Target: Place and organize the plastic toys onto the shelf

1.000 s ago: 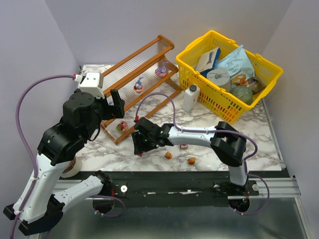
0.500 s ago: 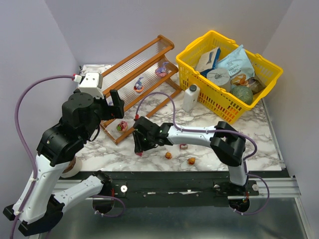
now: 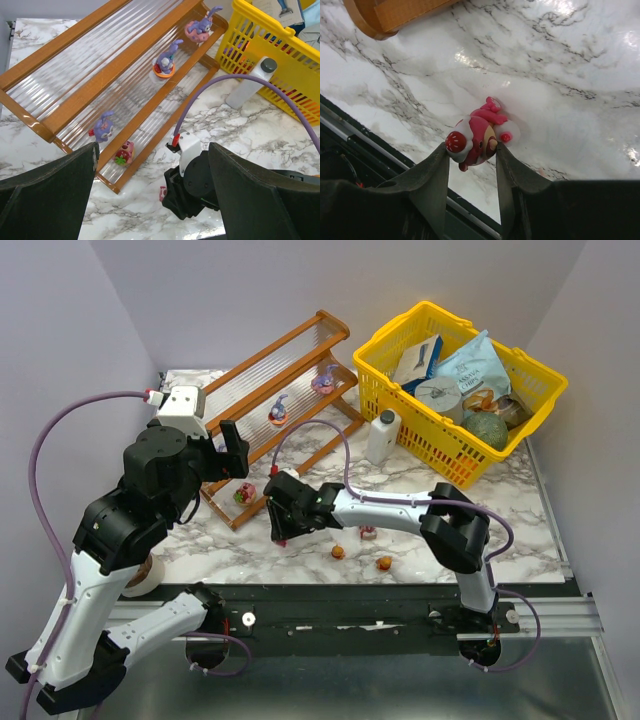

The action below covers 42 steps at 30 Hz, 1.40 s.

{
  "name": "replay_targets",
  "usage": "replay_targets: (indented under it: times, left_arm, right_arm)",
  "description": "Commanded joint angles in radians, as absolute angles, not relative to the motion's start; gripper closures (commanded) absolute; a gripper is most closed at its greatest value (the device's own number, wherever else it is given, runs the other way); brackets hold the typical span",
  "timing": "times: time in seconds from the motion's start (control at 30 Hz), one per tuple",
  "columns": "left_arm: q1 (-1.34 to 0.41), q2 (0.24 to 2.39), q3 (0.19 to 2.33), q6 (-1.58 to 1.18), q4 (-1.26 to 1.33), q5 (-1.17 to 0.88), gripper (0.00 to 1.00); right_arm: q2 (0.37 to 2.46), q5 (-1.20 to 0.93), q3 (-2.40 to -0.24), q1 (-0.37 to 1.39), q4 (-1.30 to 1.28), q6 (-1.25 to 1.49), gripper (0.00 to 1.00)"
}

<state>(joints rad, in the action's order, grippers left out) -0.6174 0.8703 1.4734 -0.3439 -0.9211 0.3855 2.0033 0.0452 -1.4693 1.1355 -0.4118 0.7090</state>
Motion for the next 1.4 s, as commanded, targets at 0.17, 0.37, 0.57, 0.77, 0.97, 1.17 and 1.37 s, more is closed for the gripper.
replay_targets:
  times: [0.17,0.37,0.57,0.77,0.97,1.17,1.37]
  left_arm:
    - [-0.623,0.876,1.509,-0.337,-0.919,0.406,0.01]
    - [-0.623,0.887,1.517,-0.337,-0.920,0.413,0.01]
    - [-0.623,0.885,1.520,-0.339,-0.919,0.425,0.01]
    - [-0.623,0.885,1.519,-0.337,-0.911,0.436,0.01]
    - [-0.623,0.887,1.523,-0.330,-0.916,0.445,0.01]
    - [-0.623,0.887,1.520,-0.334,-0.922,0.446,0.01]
    - [-0.623,0.888,1.516,-0.333,-0.919,0.449,0.01]
  right_arm:
    - [1.983,0.238,-1.508,1.072,-0.472,0.821,0.90]
    - [2.006,0.304,-1.572,0.988,-0.483,0.919,0.90]
    - [2.043,0.333,-1.658,0.925,-0.483,1.009,0.90]
    - [2.101,0.318,-1.756,0.861,-0.500,1.098,0.90]
    - [2.167,0.340,-1.839,0.848,-0.541,1.184,0.90]
    - [2.213,0.354,-1.914,0.847,-0.577,1.233,0.90]
    - [2.256,0.365,-1.977,0.848,-0.650,1.256,0.90]
